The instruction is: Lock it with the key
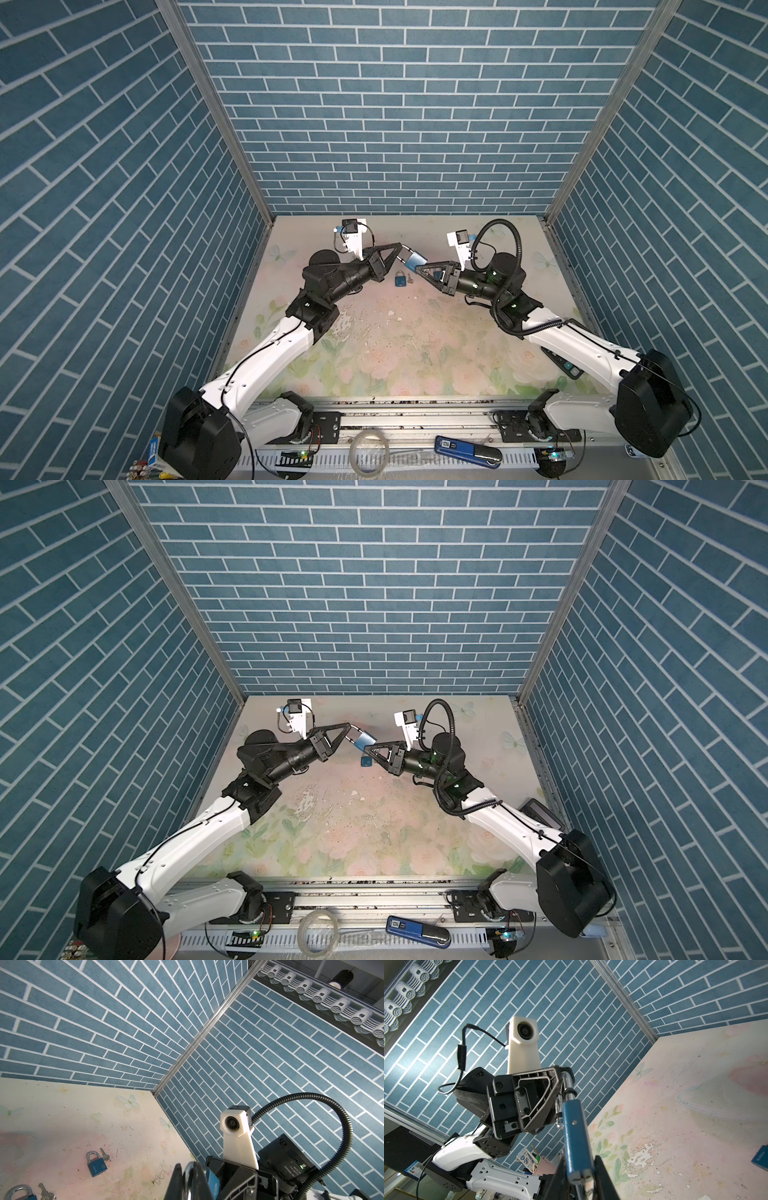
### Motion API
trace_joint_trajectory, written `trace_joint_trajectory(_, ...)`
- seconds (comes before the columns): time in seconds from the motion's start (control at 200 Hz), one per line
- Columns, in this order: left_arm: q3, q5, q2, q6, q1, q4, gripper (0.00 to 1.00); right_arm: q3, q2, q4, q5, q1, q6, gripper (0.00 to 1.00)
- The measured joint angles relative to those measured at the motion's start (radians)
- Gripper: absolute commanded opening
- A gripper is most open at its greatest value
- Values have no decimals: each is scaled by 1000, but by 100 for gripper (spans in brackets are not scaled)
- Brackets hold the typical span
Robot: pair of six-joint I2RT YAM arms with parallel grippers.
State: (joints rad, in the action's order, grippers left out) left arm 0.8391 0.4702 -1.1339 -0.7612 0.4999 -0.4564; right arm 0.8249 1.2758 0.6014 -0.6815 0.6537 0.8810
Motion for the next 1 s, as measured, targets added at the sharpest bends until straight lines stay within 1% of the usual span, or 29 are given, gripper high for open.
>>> trace_joint_trajectory(0.455, -32, 28, -47, -13, -11, -126, 0, 0, 0, 6, -1, -14, 68, 0)
trace_joint_trajectory(0.595, -32, 31, -57, -17, -12, -153, 0, 0, 2, 29, -5, -19, 109, 0)
trace_joint_trajectory(0.78, -47, 33, -58, -26, -15, -178, 0, 0, 18, 55, -15, -22, 127, 0)
trace_joint_trajectory(0.995, -55, 33, -79, -49, -16, -193, 0, 0, 28, 40, -14, -25, 133, 0)
